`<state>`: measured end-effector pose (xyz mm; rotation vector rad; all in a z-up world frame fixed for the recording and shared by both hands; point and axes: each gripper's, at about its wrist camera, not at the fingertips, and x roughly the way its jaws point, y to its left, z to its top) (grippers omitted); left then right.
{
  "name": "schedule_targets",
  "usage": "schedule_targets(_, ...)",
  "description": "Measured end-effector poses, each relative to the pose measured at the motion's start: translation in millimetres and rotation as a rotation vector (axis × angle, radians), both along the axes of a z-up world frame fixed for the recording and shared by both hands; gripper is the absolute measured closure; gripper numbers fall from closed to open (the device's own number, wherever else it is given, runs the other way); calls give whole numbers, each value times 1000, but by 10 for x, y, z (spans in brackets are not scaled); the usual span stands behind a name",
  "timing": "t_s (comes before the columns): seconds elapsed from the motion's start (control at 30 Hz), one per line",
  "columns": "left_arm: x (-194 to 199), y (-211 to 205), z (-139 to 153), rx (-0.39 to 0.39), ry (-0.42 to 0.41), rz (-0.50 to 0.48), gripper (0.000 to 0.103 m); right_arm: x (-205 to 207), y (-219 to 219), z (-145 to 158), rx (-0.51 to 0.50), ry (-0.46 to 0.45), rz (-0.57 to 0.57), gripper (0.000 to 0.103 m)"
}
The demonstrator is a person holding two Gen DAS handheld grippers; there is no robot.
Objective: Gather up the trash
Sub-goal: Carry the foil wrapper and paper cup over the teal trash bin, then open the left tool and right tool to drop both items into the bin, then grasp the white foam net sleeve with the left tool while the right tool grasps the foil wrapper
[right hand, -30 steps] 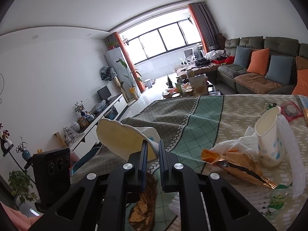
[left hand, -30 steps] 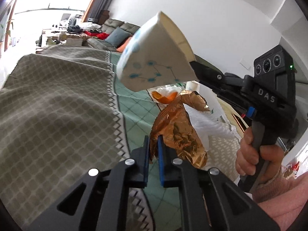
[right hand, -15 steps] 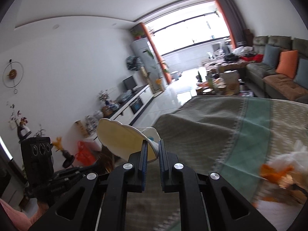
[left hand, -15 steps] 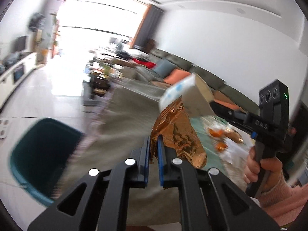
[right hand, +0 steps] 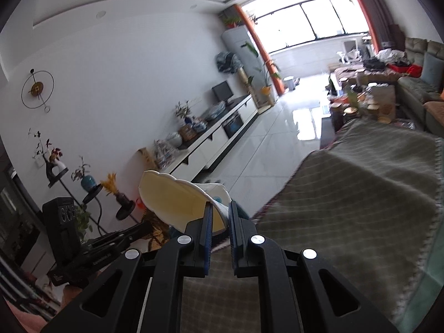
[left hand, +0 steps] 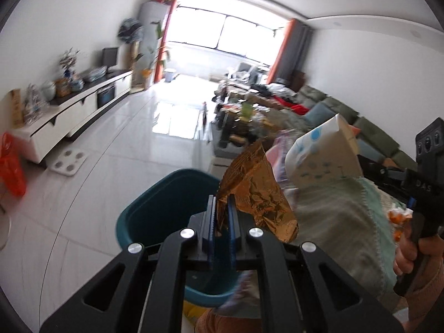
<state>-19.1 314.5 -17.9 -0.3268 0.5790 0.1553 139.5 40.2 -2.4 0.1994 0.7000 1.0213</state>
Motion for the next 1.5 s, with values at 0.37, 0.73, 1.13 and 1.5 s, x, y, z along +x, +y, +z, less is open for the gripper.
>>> schedule_targets(0.37,275,195,-484,-30,143,83,91,88,578,-311,-151,86,44,92)
schedule_targets(0.73,421,190,-724,-84,181,69,66,122,680,-452,-201,132,49,75)
schedule_targets(1.13,234,-442,-163,-11,-50,-112,51,-184,-133,-79,-124,-24,10,55)
schedule_targets(1.5,385,-1644,-58,-24,-104,-469,50,-479,-1332,140,-106,-117,-214,53)
